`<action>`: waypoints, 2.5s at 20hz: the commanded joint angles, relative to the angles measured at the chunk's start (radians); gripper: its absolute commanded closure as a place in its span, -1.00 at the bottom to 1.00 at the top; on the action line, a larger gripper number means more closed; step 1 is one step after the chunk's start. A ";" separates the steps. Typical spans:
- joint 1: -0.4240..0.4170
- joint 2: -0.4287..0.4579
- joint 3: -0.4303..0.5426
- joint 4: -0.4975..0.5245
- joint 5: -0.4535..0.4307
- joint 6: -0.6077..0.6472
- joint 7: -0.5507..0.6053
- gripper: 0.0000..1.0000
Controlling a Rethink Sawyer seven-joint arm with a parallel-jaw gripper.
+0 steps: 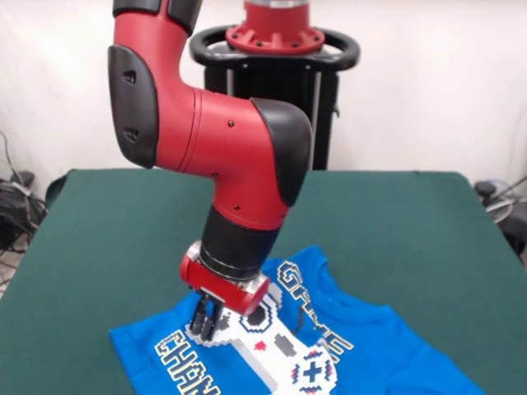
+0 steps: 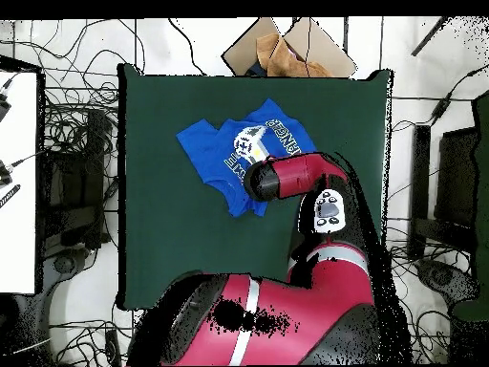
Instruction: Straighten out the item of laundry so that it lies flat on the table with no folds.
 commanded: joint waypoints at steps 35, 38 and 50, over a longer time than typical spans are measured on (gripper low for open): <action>-0.166 -0.004 0.200 0.042 0.022 0.133 -0.182 1.00; -0.163 0.011 0.198 0.040 0.011 0.114 -0.171 1.00; -0.145 0.068 0.173 0.006 -0.026 0.015 -0.122 1.00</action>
